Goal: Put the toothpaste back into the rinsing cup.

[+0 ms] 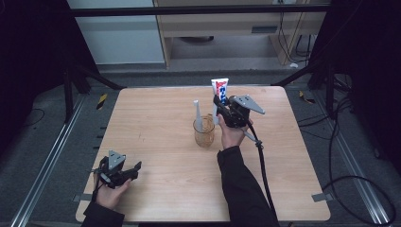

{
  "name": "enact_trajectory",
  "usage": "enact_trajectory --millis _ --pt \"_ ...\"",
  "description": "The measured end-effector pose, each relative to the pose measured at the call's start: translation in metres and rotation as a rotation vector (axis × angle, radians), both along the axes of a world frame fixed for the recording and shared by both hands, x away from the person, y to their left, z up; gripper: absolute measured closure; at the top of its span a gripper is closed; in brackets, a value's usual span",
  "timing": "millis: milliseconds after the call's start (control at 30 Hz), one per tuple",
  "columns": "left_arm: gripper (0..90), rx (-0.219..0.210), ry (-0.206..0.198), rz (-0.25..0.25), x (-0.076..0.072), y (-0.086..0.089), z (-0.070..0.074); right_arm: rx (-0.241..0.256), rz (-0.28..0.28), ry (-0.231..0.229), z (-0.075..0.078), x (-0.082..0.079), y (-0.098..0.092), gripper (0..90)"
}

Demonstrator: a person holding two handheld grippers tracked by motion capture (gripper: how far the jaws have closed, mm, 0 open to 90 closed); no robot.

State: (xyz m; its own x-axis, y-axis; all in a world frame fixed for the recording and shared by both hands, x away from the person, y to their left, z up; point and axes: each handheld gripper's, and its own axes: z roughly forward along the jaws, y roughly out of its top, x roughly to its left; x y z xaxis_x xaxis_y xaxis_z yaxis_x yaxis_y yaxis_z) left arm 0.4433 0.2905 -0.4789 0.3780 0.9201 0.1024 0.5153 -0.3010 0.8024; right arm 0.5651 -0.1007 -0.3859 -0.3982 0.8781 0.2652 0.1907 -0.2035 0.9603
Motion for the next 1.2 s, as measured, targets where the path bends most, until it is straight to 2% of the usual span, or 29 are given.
enact_trajectory --millis 400,933,1200 --pt "30.9 -0.001 0.000 0.000 0.000 0.000 0.000 0.003 0.012 0.004 -0.012 0.010 0.016 69.2" --pt "31.0 0.005 -0.001 -0.001 0.000 0.000 0.000 -0.021 0.036 0.043 -0.032 0.015 0.029 68.8" --pt "31.1 0.005 -0.001 -0.001 0.000 0.000 0.000 -0.037 0.058 0.071 -0.037 0.017 0.032 67.9"
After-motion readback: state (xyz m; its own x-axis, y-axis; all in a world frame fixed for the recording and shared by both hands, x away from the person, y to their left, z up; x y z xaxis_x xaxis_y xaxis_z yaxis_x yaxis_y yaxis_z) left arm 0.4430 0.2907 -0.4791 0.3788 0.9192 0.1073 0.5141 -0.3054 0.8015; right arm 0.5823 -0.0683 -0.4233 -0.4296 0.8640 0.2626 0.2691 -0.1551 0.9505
